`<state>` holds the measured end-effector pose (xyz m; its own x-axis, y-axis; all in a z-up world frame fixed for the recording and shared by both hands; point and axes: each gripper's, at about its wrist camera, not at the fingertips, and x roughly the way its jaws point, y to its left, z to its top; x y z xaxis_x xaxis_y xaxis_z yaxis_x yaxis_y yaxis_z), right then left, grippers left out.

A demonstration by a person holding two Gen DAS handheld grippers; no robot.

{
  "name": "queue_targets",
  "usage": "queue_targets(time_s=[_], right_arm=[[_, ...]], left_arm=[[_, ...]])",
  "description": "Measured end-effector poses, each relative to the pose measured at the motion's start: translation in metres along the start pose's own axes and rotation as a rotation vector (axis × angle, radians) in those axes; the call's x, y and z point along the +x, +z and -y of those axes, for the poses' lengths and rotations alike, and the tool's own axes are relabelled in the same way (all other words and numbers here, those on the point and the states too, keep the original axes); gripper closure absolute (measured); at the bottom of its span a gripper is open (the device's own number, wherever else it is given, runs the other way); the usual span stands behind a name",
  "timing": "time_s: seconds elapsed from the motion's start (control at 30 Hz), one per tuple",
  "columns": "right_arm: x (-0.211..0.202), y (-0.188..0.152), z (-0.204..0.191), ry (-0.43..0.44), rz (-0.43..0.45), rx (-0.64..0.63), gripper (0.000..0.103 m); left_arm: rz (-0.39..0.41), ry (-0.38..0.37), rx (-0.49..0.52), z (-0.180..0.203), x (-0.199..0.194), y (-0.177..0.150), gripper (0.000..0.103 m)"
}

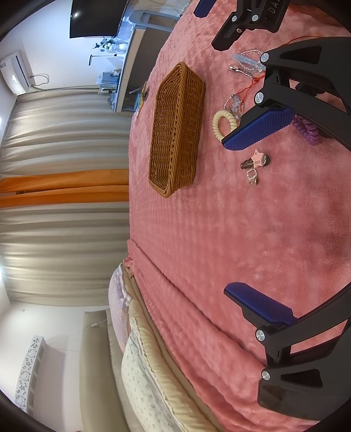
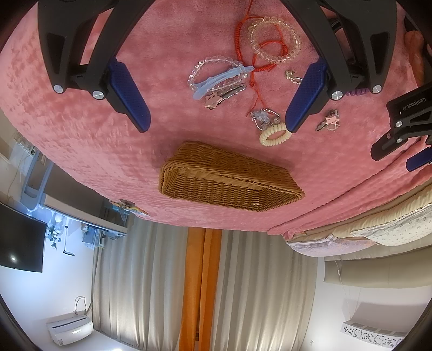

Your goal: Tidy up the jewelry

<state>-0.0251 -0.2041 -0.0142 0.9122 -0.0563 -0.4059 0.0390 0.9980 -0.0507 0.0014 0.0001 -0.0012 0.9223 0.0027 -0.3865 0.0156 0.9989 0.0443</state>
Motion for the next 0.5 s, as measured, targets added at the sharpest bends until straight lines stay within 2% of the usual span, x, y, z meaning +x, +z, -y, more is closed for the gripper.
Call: queue_targets(time_s=[0.27, 0.4, 0.5], right_arm=[[-0.004, 0.003, 0.002, 0.007, -0.008, 0.005, 0.008], [-0.005, 0.004, 0.008, 0.025, -0.050, 0.016, 0.008], [-0.007, 0.001, 0.020, 0.037, -0.106, 0.043, 0.013]], left_arm=[[-0.009, -0.023, -0.021, -0.003, 0.000, 0.001, 0.008], [-0.056, -0.129, -0.040, -0.012, -0.005, -0.008, 0.008], [-0.107, -0.206, -0.016, -0.009, -0.014, -0.015, 0.008]])
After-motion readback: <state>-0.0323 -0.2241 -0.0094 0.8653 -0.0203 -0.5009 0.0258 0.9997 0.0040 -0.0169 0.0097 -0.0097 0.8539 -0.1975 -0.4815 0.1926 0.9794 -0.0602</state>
